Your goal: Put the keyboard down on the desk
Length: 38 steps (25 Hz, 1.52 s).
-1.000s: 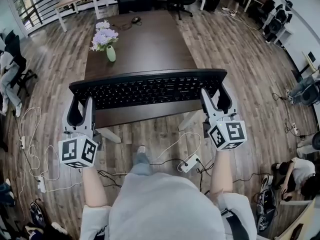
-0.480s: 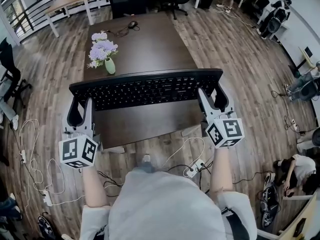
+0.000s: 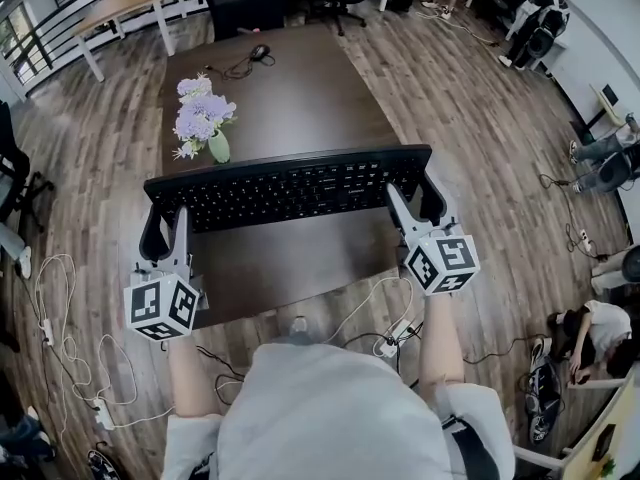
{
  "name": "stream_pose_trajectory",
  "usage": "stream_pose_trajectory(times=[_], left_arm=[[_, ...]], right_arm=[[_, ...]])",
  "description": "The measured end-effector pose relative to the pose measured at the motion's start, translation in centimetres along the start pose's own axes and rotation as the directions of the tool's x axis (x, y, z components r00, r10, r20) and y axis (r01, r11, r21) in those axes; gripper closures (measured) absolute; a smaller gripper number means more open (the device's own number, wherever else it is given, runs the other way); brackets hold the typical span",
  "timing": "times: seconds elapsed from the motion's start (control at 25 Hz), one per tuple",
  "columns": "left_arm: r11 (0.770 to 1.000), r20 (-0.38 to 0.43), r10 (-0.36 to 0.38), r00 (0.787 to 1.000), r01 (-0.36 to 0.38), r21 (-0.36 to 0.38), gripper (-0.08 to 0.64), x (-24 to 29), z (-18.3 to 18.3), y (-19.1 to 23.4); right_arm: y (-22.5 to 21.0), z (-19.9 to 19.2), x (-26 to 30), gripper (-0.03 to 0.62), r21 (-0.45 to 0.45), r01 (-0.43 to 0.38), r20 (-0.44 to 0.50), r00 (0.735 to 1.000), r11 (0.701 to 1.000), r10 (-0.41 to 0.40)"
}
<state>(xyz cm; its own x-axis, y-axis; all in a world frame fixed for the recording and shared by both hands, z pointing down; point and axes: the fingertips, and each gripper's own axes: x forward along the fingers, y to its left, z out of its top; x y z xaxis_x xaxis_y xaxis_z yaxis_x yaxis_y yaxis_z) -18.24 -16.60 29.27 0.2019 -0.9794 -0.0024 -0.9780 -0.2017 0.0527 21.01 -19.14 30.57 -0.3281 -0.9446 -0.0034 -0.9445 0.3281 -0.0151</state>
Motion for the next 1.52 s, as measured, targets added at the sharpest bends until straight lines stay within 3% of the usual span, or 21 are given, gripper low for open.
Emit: stream_pose_trajectory(times=[0.32, 0.68, 1.16, 1.52], left_arm=[[1.000, -0.094, 0.006, 0.996, -0.009, -0.028, 0.354, 3.3, -3.9, 4.5], [0.998, -0.205, 0.028, 0.978, -0.039, -0.050, 0.354, 4.6, -8.7, 6.6], [0.992, -0.341, 0.051, 0.939, -0.087, -0.092, 0.354, 5.6, -14.9, 8.8], [0.987, -0.452, 0.055, 0.890, -0.118, -0.112, 0.354, 5.5, -19.8, 10.0]], right_arm=[[1.9, -4.0, 4.9, 0.331, 0.022, 0.003, -0.097, 0.995, 1.000, -0.001], [2.6, -9.2, 7.6, 0.331, 0.061, -0.009, -0.214, 0.977, 0.998, 0.022], [3.3, -15.4, 10.3, 0.331, 0.092, -0.020, -0.348, 0.936, 0.996, 0.051], [4.0, -20.4, 11.3, 0.331, 0.120, -0.022, -0.457, 0.886, 0.993, 0.075]])
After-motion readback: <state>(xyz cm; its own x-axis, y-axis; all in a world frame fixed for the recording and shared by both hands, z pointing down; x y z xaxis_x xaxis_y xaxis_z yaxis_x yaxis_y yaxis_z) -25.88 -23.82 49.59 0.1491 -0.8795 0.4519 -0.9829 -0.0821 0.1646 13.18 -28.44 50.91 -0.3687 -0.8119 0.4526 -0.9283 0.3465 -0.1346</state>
